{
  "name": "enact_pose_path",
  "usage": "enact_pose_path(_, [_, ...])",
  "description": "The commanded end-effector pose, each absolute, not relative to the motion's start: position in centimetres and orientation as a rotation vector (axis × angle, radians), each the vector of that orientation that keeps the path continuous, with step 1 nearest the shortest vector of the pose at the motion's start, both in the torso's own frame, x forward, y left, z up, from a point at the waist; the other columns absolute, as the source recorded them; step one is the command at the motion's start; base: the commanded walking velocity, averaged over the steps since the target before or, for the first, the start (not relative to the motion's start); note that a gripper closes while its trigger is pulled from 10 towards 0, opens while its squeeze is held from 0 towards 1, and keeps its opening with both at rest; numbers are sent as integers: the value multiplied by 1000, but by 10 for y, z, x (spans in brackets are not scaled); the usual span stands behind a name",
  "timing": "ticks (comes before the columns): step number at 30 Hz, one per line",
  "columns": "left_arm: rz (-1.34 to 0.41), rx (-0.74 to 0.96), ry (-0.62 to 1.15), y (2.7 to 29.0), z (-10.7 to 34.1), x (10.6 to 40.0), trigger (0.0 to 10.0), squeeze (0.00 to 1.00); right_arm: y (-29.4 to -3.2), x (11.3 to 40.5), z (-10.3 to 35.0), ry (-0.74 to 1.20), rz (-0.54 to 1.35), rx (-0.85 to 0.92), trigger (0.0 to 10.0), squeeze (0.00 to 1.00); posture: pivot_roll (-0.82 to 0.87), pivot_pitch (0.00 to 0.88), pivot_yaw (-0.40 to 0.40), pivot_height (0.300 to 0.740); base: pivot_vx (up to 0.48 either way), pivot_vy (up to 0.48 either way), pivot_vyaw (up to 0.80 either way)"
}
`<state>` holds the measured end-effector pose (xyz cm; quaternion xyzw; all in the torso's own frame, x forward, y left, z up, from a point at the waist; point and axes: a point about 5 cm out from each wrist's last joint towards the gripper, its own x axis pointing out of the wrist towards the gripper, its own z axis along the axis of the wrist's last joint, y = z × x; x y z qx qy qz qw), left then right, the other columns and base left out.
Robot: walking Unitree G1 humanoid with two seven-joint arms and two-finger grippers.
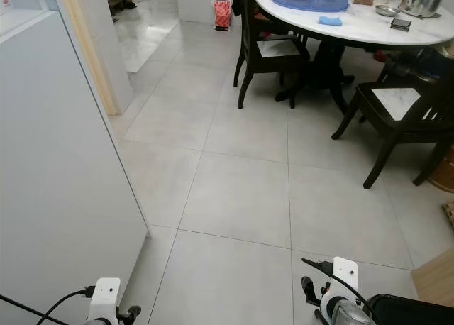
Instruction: Restocking fridge
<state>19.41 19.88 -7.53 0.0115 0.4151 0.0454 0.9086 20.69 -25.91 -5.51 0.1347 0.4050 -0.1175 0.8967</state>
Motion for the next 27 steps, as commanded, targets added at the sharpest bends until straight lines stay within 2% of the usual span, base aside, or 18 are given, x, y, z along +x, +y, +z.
enact_pose_path(1, [130,-7,841,200,-76,192,10000,0,-261,209,-53,807,-258,295,10000,0,26,0,-23,740,0,0,0])
enact_pose_path(13, [119,0,821,200,-75,193,10000,0,-264,215,-47,759,-219,172,10000,0,23,0,-11,740,0,0,0])
enact_pose_path(15, [121,2,815,201,-74,193,10000,0,-267,221,-39,637,-259,163,10000,0,13,0,-8,740,0,0,0])
enact_pose_path(18, [121,4,814,201,-74,193,10000,0,-269,223,-35,586,-284,151,10000,0,15,0,-9,740,0,0,0])
enact_pose_path(19, [122,5,813,201,-74,193,10000,0,-253,258,-13,461,-242,112,10000,0,13,0,-8,740,0,0,0])
enact_pose_path(21, [124,6,813,202,-74,193,10000,0,-230,308,33,240,-185,82,10000,0,13,0,-8,740,0,0,0])
enact_pose_path(22, [124,6,813,202,-74,193,10000,0,-230,308,33,240,-185,82,10000,0,13,0,-8,740,0,0,0])
enact_pose_path(24, [131,7,816,202,-74,192,10000,0,-225,334,71,78,-146,65,10000,0,0,0,-5,740,0,0,0])
enact_pose_path(27, [135,11,819,203,-75,192,10000,0,-220,346,92,-14,-110,43,10000,0,2,0,-5,740,0,0,0])
